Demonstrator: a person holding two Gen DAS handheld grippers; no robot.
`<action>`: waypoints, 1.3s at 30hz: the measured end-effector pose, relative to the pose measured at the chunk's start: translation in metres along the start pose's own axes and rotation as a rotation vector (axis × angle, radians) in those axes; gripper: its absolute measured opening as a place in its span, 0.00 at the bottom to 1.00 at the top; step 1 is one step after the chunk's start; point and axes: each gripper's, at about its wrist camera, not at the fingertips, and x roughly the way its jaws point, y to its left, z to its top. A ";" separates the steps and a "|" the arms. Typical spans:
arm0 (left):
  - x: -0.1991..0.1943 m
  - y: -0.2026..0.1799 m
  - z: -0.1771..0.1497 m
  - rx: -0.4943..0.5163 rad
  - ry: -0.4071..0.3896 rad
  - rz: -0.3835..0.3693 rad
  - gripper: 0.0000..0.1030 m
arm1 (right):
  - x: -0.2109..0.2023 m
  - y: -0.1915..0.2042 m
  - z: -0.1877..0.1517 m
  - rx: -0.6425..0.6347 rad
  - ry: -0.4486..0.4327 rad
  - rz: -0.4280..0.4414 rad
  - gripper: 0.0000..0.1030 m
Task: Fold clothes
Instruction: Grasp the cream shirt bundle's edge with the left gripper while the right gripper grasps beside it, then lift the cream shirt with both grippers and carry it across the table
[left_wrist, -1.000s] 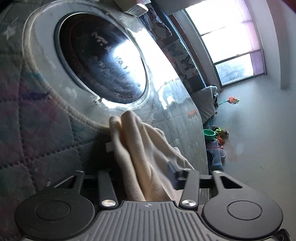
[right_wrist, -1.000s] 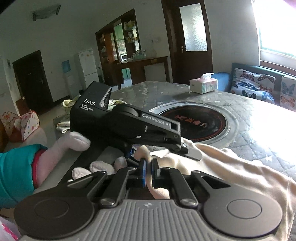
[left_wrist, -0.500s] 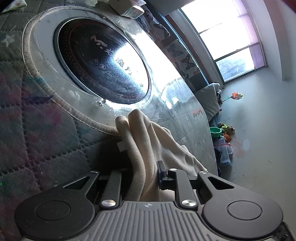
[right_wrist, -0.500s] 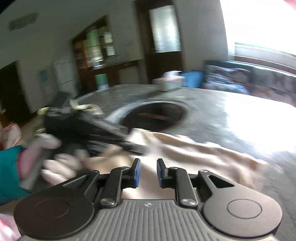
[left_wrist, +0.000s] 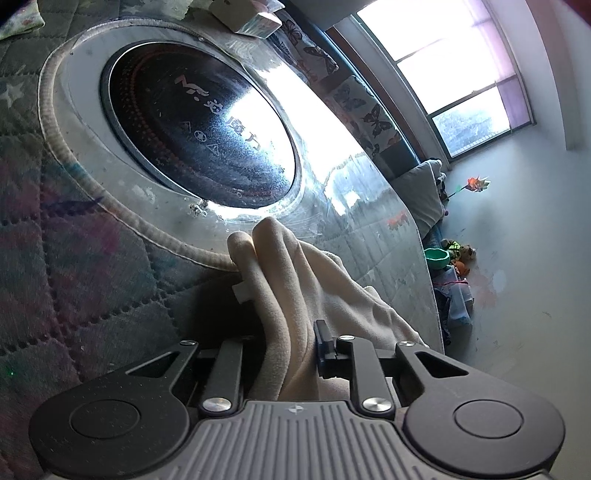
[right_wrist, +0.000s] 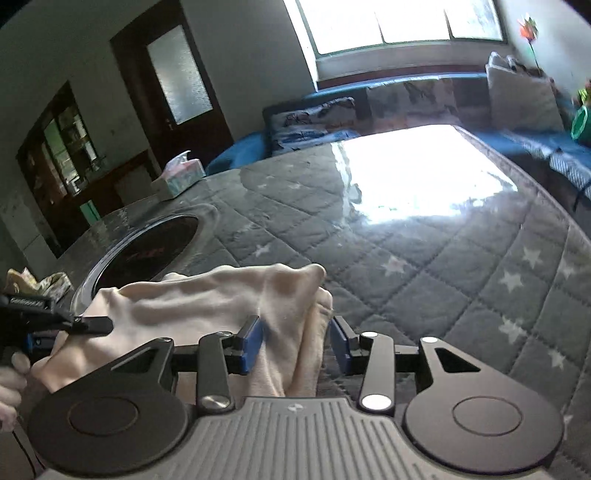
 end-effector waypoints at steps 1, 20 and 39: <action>0.000 -0.001 0.000 0.005 0.000 0.002 0.21 | 0.003 -0.003 -0.001 0.015 0.004 0.005 0.42; 0.002 -0.012 -0.003 0.096 0.005 0.042 0.19 | 0.005 -0.009 -0.002 0.126 -0.014 0.075 0.14; 0.029 -0.104 0.003 0.322 0.020 -0.028 0.16 | -0.062 -0.011 0.029 0.041 -0.182 -0.044 0.09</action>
